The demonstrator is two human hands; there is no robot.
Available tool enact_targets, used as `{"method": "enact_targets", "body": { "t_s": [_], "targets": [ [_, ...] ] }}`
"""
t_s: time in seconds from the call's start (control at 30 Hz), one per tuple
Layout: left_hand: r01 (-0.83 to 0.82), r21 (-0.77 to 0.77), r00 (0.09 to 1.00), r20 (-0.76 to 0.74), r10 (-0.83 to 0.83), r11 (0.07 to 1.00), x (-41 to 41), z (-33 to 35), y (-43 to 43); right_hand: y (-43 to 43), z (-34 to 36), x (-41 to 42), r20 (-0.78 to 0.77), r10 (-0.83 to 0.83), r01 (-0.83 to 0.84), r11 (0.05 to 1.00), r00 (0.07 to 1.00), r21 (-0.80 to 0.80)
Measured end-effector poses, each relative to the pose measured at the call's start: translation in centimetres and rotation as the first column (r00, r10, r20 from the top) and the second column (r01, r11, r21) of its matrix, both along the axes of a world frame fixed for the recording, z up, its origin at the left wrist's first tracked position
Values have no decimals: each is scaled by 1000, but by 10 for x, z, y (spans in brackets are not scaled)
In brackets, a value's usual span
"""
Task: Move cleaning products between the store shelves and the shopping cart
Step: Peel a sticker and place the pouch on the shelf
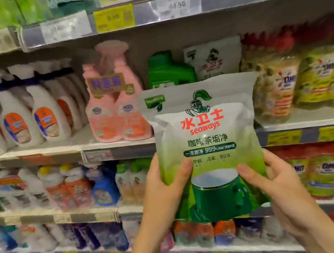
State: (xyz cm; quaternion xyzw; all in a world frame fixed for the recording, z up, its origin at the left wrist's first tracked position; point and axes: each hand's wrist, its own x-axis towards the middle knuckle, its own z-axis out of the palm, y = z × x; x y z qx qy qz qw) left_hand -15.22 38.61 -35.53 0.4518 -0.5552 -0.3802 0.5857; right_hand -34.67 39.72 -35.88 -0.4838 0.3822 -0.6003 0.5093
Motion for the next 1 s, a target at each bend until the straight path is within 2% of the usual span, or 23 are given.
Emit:
{"method": "enact_targets", "body": {
  "t_s": [0.17,0.27,0.4,0.67,1.0],
  "targets": [
    [194,-32,978,84,-191,980,-21,9,-46,-23,6,-19,-27,-211,209,977,977,-46],
    [257,-48,955,167,-246,965,-33,11,-68,-38,6,-26,-3,-288,287,957,958,-43],
    [235,-96,955,210,-212,967,-55,12,-97,-58,8,-42,13,-320,320,946,947,-41],
    [224,-111,960,199,-199,968,-102,18,-137,-102,13,-88,-85,-359,351,932,930,-96],
    [132,-147,979,176,-106,980,-119,31,-173,-146,19,-102,-200,-472,413,869,859,-273]
  ]
}}
